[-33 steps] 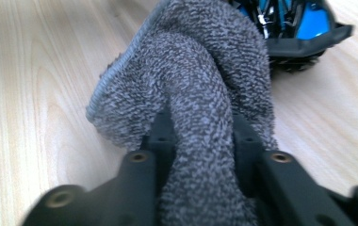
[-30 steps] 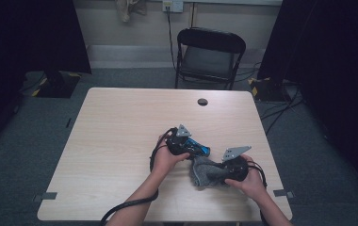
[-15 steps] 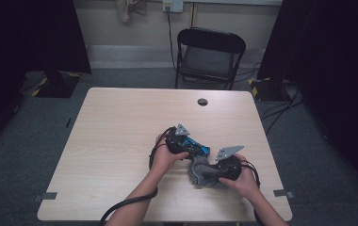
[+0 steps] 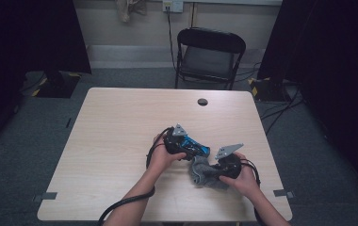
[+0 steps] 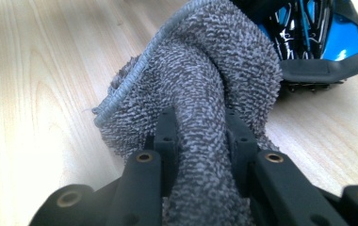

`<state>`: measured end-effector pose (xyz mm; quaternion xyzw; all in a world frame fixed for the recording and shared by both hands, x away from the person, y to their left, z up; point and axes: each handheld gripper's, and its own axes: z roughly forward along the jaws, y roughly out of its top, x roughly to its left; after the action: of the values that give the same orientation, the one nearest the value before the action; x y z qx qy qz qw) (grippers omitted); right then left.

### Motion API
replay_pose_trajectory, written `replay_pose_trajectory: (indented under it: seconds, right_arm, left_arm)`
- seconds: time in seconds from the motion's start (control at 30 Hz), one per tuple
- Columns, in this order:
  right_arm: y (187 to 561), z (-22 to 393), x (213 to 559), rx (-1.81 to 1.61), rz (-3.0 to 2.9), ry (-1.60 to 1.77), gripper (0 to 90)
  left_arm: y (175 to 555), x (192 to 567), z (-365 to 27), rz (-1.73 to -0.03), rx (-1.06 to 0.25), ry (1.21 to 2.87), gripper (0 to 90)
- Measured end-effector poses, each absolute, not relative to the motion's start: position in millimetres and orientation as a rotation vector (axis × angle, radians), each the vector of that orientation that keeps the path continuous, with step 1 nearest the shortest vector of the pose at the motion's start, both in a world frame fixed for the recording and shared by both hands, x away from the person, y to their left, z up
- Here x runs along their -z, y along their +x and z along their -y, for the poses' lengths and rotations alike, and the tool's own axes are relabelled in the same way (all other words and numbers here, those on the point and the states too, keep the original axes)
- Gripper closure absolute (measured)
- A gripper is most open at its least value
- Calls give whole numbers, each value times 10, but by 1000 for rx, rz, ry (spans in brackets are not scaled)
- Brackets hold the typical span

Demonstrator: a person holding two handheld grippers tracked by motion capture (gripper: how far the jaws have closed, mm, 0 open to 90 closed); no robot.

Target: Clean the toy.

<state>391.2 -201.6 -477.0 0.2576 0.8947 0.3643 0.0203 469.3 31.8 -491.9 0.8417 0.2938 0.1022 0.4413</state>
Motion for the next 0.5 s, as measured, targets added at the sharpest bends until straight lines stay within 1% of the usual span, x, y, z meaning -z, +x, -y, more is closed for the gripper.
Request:
replay_pose_trajectory:
  seconds: [0.2,0.5]
  right_arm:
    - [3900,2053,4745,-1116,-2765,806,753]
    - [3987,2258,4756,-1115,-2719,928,755]
  left_arm:
    - [4691,4922,-324,-727,-256,2087,58]
    - [4686,4902,-298,-745,-250,2103,58]
